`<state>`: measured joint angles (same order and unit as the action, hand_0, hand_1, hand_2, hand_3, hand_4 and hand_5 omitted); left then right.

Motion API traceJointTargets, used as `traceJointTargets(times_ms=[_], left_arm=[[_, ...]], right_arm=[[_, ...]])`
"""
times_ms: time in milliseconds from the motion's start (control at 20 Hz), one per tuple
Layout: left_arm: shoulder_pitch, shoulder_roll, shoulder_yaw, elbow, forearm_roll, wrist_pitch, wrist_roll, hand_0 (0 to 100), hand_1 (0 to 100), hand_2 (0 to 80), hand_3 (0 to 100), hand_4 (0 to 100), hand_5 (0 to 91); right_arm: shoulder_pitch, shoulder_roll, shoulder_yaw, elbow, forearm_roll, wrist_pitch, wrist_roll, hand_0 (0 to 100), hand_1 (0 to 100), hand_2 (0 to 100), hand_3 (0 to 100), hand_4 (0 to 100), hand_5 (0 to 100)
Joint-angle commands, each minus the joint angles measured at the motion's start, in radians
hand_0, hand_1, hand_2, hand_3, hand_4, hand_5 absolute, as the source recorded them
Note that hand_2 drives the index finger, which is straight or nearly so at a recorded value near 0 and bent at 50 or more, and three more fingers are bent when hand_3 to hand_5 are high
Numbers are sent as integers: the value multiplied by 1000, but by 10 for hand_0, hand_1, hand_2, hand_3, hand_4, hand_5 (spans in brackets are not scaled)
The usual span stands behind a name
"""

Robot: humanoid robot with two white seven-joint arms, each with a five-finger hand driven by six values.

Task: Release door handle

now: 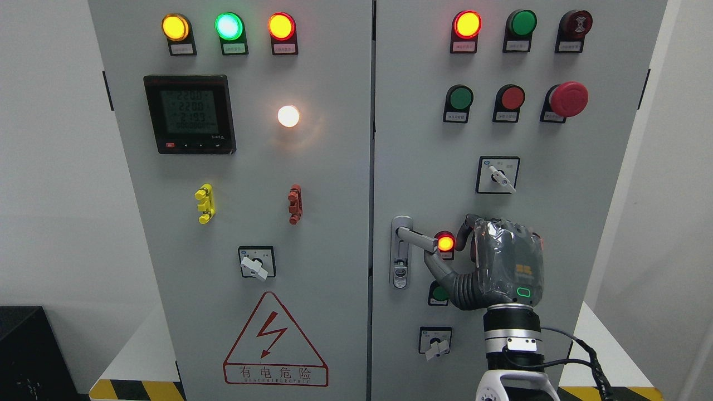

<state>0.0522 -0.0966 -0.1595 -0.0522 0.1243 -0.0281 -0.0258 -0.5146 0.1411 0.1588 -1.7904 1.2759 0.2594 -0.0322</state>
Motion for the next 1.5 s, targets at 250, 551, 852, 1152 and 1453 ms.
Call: traceJointTargets(times_ms=[250,551,852,1152,1453], left_arm=[[0,0,0,0,0,-1,0,0,0,47,106,7,0],[0,0,0,0,0,-1,0,0,0,45,106,7,0],[0,0,0,0,0,0,0,0,0,45,105,6,0],[0,0,0,0,0,0,0,0,0,46,105,6,0],[0,0,0,0,0,-1,0,0,0,45,106,6,0]], right_arm=[[11,0,-1,-6,-3,-8,-2,286,485,729,990,803,735],[25,0,4,-12,-6,-9,-2,291,491,727,984,803,734],[34,0,10,-20,-6,-11,-2,254,507,727,984,803,733],[39,0,12,-29,-6,-12,0,230,513,726,983,802,733],[62,-2,10,-56,-6,-14,3,221,516,727,983,802,732]])
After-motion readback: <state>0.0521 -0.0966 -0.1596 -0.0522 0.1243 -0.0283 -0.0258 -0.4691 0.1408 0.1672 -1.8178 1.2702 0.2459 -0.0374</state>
